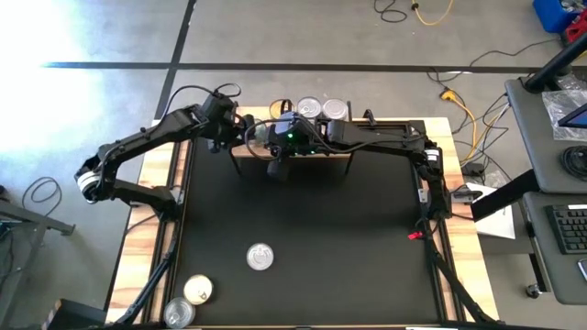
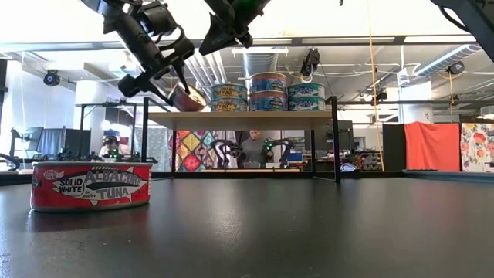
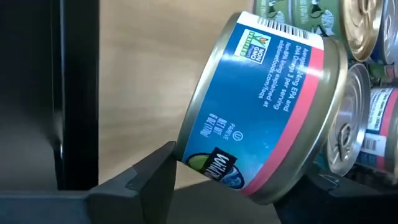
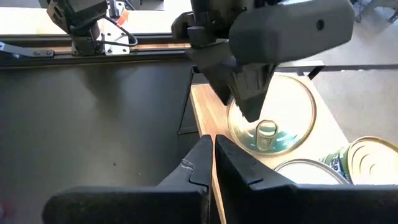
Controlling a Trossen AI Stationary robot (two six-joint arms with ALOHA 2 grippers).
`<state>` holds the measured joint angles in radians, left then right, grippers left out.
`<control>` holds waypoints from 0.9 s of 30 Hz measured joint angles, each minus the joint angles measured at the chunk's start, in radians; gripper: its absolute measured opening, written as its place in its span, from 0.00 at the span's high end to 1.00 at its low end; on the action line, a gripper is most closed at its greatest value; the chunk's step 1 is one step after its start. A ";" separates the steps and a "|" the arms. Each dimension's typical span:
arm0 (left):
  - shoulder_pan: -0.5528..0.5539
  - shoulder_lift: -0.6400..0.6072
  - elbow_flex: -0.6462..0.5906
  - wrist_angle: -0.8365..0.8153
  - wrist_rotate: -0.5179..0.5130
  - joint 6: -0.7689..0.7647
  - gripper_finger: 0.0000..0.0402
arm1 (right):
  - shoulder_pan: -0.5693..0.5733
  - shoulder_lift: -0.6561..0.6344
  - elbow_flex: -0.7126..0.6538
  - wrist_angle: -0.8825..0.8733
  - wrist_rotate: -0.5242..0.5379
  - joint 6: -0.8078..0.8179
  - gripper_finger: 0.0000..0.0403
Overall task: Stack canned seafood by type on shelf
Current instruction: Put the top pink tuna can on the shelf
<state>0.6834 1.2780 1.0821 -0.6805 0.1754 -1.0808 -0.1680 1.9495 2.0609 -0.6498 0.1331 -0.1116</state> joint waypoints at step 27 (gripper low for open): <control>-0.161 -0.090 -0.034 0.009 -0.267 -0.615 0.53 | 0.004 0.000 -0.001 -0.013 -0.002 -0.043 0.97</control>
<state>0.5222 1.1875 1.0484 -0.6711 -0.0912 -1.6962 -0.1638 1.9495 2.0602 -0.6631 0.1314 -0.1547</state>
